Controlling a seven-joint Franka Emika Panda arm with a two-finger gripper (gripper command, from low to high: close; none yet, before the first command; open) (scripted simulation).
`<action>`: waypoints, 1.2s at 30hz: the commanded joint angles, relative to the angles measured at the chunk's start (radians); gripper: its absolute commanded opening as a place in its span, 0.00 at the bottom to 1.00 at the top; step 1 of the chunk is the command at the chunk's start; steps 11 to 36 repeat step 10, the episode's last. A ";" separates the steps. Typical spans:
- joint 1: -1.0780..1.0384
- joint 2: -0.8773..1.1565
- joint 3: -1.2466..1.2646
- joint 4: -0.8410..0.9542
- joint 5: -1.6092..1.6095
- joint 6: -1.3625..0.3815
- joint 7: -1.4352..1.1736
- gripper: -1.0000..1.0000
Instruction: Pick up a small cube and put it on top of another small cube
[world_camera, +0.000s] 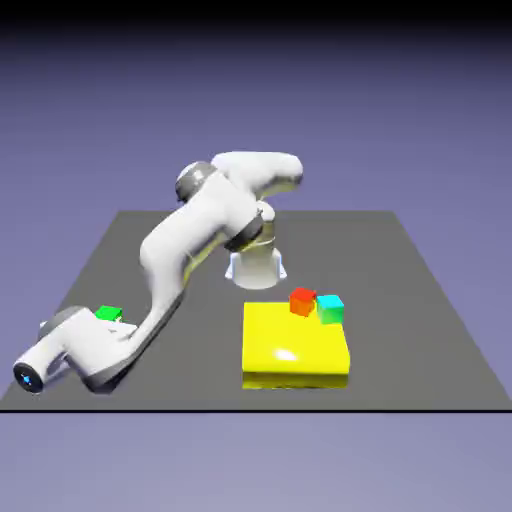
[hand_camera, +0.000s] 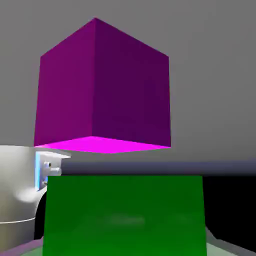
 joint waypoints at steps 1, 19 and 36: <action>-0.019 -0.020 0.036 -0.014 -0.026 0.010 0.022 0.00; -0.192 -0.205 0.362 -0.138 -0.245 0.093 0.222 0.00; -0.192 -0.205 0.362 -0.138 -0.245 0.093 0.222 0.00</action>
